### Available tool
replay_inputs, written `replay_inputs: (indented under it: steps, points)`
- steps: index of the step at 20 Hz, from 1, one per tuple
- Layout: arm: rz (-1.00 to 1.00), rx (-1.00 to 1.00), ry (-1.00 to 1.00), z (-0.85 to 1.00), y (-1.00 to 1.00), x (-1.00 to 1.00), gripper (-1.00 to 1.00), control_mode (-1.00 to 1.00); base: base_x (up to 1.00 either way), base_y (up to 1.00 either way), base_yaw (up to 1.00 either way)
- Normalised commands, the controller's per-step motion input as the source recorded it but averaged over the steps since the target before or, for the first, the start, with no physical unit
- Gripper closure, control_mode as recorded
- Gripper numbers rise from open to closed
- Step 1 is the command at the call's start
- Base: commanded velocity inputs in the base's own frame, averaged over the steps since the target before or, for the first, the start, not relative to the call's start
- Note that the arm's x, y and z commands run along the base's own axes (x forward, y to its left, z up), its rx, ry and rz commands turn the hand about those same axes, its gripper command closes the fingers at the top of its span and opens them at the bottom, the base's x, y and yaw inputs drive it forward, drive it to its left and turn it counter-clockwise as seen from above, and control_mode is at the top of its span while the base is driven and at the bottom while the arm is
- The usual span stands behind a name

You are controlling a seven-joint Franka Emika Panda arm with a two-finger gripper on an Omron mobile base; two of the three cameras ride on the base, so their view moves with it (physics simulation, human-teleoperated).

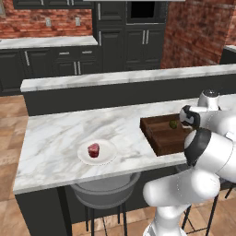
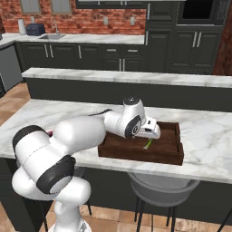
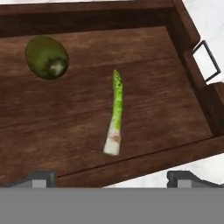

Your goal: Create a steak meal by picking up the steak and asparagus from the tray and placing them on the plate. Leave the kiwi on the tray.

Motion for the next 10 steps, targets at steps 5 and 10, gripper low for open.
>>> replay_inputs:
  steps: [5,10]
  points:
    - [0.00,0.00,0.03,-0.40,-0.23,0.41,-1.00,-1.00,0.00,0.00,0.00]
    - [0.00,0.02,0.00,-0.40,-0.34,0.35,-1.00,-1.00,0.00,0.00,0.00]
